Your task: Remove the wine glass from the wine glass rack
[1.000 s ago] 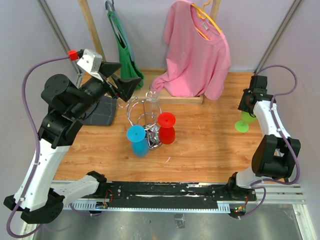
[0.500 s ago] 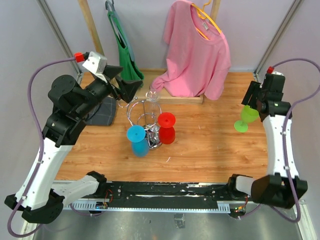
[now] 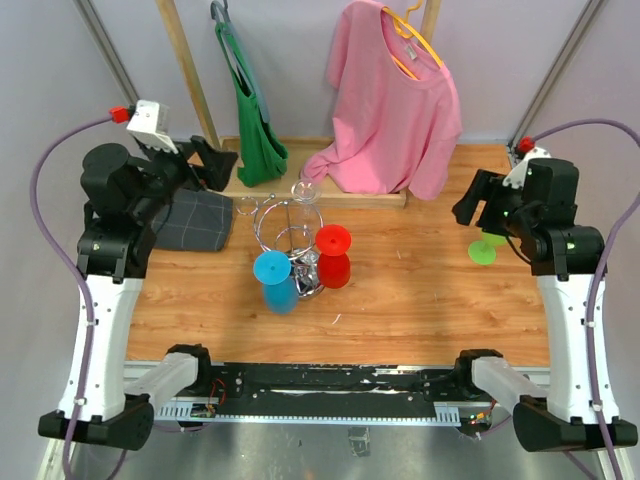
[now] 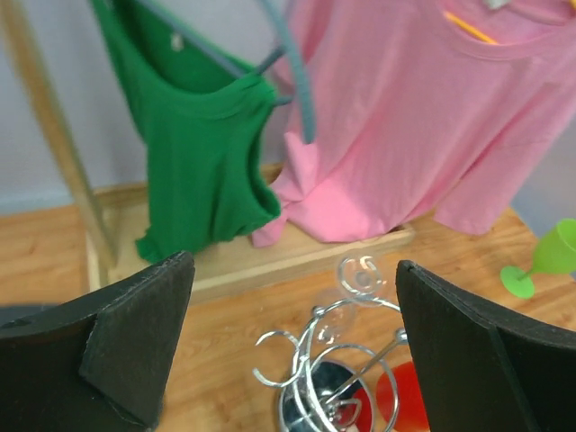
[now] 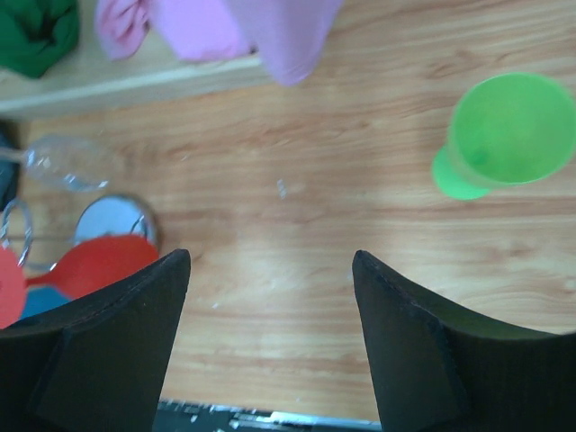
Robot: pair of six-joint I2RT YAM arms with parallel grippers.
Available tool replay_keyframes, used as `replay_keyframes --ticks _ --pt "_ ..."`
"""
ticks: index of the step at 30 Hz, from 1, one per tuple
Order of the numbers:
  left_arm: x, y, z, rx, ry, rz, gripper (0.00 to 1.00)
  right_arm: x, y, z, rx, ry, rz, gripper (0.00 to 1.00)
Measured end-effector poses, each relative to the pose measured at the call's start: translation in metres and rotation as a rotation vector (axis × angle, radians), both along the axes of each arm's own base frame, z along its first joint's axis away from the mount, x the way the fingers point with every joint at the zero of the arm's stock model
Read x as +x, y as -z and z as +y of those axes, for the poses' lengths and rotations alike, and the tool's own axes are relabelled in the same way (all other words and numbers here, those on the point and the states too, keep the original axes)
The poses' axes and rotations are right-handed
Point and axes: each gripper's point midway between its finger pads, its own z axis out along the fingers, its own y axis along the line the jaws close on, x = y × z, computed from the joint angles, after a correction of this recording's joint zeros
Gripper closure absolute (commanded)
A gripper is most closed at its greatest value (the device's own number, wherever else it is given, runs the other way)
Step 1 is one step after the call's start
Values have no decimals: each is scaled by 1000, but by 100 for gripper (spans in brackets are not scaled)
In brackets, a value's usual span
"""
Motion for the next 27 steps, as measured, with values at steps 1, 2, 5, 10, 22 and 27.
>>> replay_keyframes --ticks 1,2,5,10,22,27 --pt "3 4 11 -10 -28 20 1 -4 2 11 20 -35 17 25" --pt "5 7 19 -21 -45 40 1 -7 4 21 37 -61 32 25" --pt "8 22 42 -66 -91 111 2 -20 5 49 89 -140 58 26" --pt "2 56 43 -118 -66 235 3 -40 0 89 165 -248 73 25" --pt "-80 102 4 -298 82 475 14 -48 18 117 173 -287 139 1" --pt "-103 138 -11 -402 136 634 16 -40 28 110 134 -247 146 1"
